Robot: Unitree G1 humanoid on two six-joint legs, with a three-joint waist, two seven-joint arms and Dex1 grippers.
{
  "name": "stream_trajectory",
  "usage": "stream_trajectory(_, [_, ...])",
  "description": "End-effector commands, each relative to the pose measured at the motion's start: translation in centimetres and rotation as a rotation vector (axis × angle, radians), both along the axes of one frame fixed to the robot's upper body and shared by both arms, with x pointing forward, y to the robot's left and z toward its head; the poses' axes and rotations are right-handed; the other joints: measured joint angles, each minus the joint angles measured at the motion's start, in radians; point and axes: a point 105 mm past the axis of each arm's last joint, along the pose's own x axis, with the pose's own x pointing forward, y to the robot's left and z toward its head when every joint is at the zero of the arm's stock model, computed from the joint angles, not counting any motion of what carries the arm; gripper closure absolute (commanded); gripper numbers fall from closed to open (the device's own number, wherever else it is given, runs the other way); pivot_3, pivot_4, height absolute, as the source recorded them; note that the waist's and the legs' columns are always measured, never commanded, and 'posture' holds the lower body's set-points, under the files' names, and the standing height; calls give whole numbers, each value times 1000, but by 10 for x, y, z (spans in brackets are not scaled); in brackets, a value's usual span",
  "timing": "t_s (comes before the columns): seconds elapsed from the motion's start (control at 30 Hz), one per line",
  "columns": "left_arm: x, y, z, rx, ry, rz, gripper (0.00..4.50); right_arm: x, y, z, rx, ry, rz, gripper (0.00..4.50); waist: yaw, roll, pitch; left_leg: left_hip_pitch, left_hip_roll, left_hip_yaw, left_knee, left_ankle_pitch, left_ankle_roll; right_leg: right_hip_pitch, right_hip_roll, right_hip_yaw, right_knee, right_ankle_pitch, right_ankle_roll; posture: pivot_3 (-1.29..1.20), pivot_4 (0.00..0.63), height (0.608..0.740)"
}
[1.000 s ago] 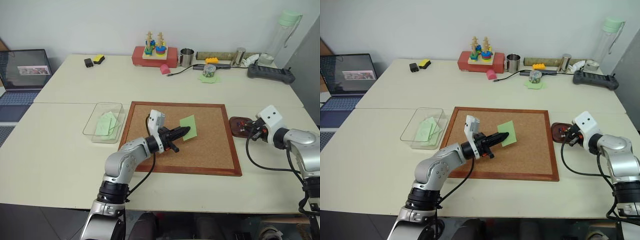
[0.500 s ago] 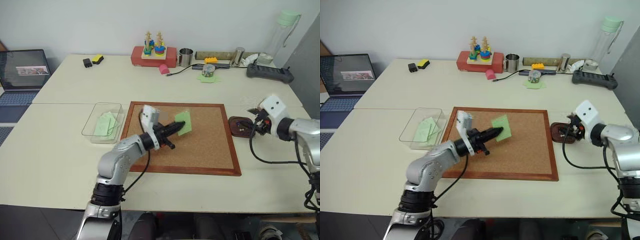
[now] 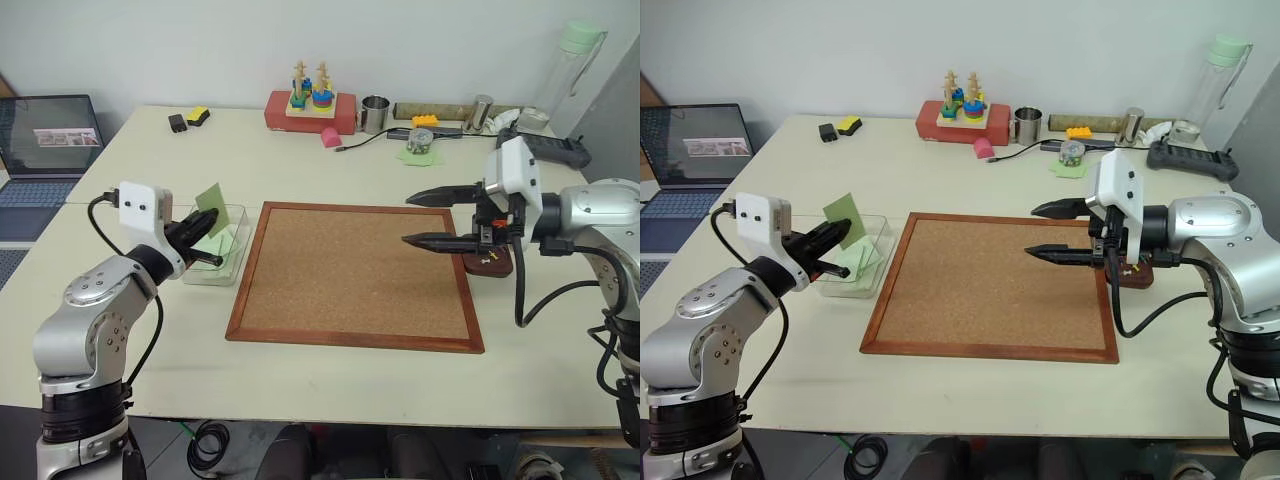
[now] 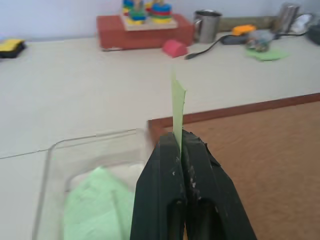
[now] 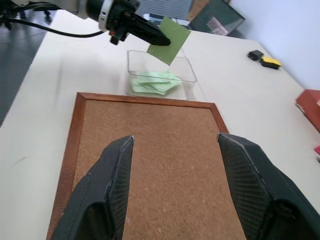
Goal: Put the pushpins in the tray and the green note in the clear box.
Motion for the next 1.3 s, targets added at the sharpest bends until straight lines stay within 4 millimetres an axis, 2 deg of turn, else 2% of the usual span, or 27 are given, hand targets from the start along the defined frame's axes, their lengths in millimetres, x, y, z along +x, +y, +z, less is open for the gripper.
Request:
stream_trajectory(0.03, [1, 21, 0, 91, -28, 150, 4500, -3, 3, 0, -48, -22, 41, 1712, 2, 0, 0, 0, 0, 0, 0, 0, 0, 0, 0, 0, 0, 0, 0, 0, 150, 740])
stream_trajectory(0.17, [5, 20, -7, 64, -18, 179, 4500, -4, 6, -1, -53, -25, 52, 1712, 4, -1, 0, 0, 0, 0, 0, 0, 0, -1, -1, 0, 0, 0, 0, 0, 150, 740])
stream_trajectory(0.6, [9, 23, 0, 48, -25, 178, 2149, -3, -1, 1, -68, -37, 16, 1628, 4, -1, 1, -1, 1, 0, 0, 0, -1, -1, -1, 0, 0, 0, 0, 0, 150, 740])
stream_trajectory(0.8, [0, 10, 18, 123, -56, 55, 959, 2, -13, 2, -70, -45, -41, 1628, 4, -3, 2, -1, 1, 0, 0, 0, -1, -1, -1, 0, 0, 0, 0, 0, 150, 740])
stream_trajectory(0.9, [-10, 1, 21, 212, -8, -71, 959, 4, -25, -1, -74, -52, -94, 1628, 3, -4, 2, -1, 1, 1, -1, 0, -1, -1, -1, 0, 0, 0, 0, 0, 150, 740])
stream_trajectory(1.07, [-46, -2, 15, 408, 83, -288, 959, 5, -55, -10, -106, -38, -201, 1628, 2, -3, 3, -1, 1, 3, -2, 0, -1, -2, -1, 2, -1, 0, 0, 0, 150, 740])
stream_trajectory(1.17, [-67, 17, 1, 459, 204, -368, 959, 1, -82, -24, -180, -1, -271, 1628, 1, -4, 4, 0, 2, 3, -2, -1, 1, -1, -1, 2, -1, 0, -1, 0, 150, 740])
stream_trajectory(1.3, [-82, 50, -6, 506, 299, -346, 959, -8, -116, -35, -271, 45, -342, 1628, 2, -2, 4, 0, 4, 3, -2, -2, 3, -2, -1, 0, -1, -1, -3, 0, 150, 740])
